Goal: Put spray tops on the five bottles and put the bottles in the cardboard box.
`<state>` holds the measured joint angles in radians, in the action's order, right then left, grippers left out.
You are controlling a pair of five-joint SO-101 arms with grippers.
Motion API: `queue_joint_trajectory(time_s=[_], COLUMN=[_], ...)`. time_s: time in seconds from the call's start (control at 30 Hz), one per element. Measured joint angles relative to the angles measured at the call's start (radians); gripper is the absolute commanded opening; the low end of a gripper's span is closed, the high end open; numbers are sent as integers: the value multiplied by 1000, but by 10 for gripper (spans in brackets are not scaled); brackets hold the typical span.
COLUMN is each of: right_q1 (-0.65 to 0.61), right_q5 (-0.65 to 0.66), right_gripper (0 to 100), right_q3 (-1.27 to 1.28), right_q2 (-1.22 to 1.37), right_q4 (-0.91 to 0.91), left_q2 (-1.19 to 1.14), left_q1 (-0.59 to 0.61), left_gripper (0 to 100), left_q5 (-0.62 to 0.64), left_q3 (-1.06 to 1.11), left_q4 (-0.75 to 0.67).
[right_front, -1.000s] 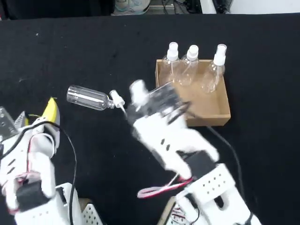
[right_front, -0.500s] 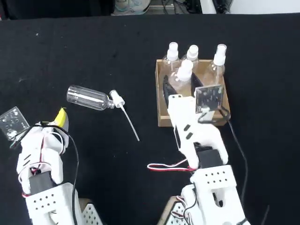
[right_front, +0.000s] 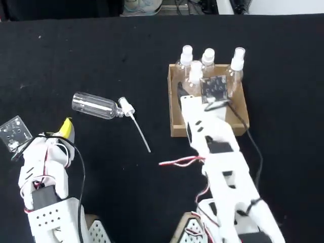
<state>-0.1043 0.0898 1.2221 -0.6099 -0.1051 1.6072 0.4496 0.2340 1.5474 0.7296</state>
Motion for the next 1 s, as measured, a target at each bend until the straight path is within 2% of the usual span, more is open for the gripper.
queue_joint_trajectory(time_s=[0.17,0.43,0.67,1.0], right_q1=[0,-2,-2,-2], right_q5=[-3,-64,-72,-72], right_gripper=[11,11,11,25], right_q3=[-21,41,20,12], right_q2=[83,199,371,374], right_q4=[-44,-321,-341,-341], left_q2=[0,0,0,0], left_q1=[0,0,0,0], left_gripper=[271,271,271,271], left_q5=[0,0,0,0], left_q3=[0,0,0,0], left_q4=[0,0,0,0])
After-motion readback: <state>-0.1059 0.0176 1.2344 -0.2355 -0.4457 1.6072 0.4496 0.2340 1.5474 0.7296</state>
